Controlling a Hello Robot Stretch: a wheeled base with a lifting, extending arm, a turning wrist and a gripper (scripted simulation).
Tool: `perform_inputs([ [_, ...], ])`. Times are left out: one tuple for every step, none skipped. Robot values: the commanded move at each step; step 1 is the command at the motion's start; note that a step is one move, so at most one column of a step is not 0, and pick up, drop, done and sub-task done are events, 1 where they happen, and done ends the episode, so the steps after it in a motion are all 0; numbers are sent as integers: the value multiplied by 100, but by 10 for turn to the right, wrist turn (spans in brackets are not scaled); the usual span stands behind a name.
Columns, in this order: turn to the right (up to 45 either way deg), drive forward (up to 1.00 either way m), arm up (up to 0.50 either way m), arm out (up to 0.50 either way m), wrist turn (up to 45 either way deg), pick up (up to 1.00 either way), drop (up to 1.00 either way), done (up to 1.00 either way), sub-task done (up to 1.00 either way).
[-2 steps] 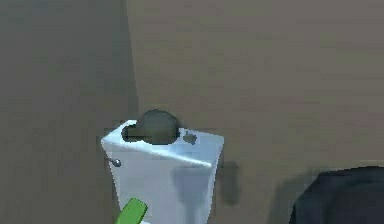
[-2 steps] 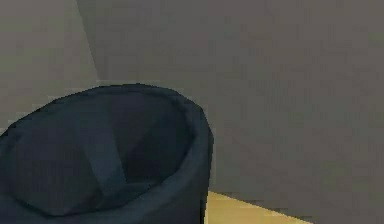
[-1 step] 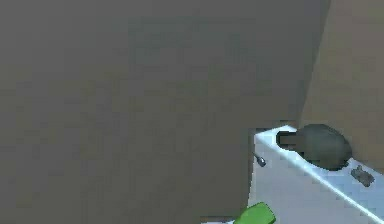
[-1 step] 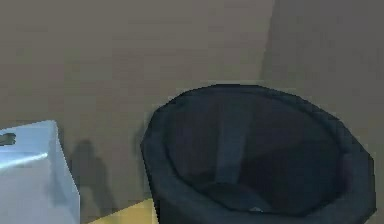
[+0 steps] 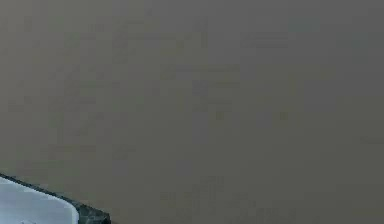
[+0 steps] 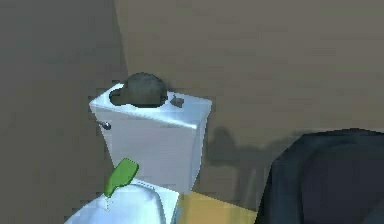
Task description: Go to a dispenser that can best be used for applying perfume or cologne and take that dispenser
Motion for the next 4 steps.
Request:
perform_inputs([
  [-150, 0, 0, 0, 0, 0, 0, 0, 0],
  [0, 0, 50, 0, 0, 0, 0, 0, 0],
  [0, 0, 14, 0, 0, 0, 0, 0, 0],
  [0, 0, 0, 40, 0, 0, 0, 0, 0],
])
